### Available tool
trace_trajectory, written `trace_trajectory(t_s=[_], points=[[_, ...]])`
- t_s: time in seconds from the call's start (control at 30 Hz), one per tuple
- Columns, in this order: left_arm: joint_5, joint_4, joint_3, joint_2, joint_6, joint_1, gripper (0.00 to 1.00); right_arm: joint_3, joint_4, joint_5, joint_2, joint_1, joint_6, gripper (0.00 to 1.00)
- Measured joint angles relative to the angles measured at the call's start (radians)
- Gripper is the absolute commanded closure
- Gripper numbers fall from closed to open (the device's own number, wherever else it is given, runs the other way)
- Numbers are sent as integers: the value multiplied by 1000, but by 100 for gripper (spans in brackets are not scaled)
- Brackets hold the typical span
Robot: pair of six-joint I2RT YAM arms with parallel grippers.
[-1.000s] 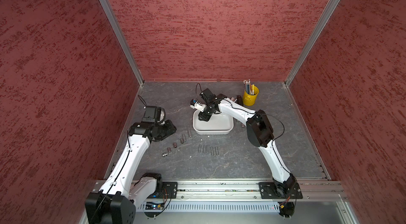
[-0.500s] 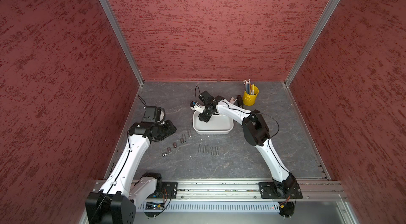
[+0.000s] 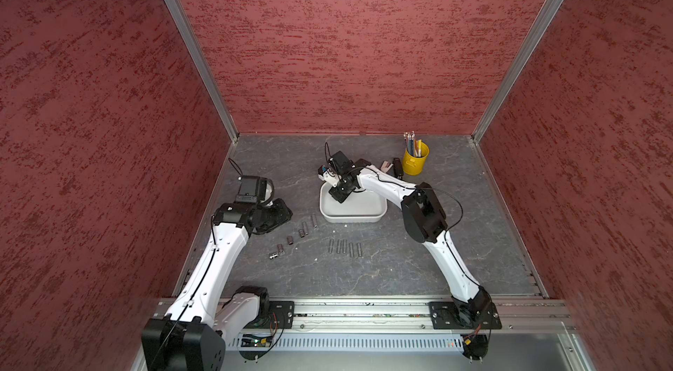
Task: Take out the socket from the storage box
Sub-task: Pick up the socket head from the storage box, then place the socket head at the center of the board.
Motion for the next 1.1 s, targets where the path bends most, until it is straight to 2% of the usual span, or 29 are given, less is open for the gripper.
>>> trace_trajectory(t_s=[0.2,0.5,0.67,0.83,1.1], points=[[-1,0,-2,-12,0,4,55,-47,-58,36,-94,11,197,97],[-1,0,-2,-20,0,5,55,-266,-68,85,-513,13,463,97],[-1,0,-2,-28,0,5,55,-462,-66,105,-731,13,582,97],[0,0,-2,-33,0,5,55,-741,-55,99,-887,14,675,93],[0,0,-2,-33,0,5,55,-1060,27,78,-996,39,787,96]])
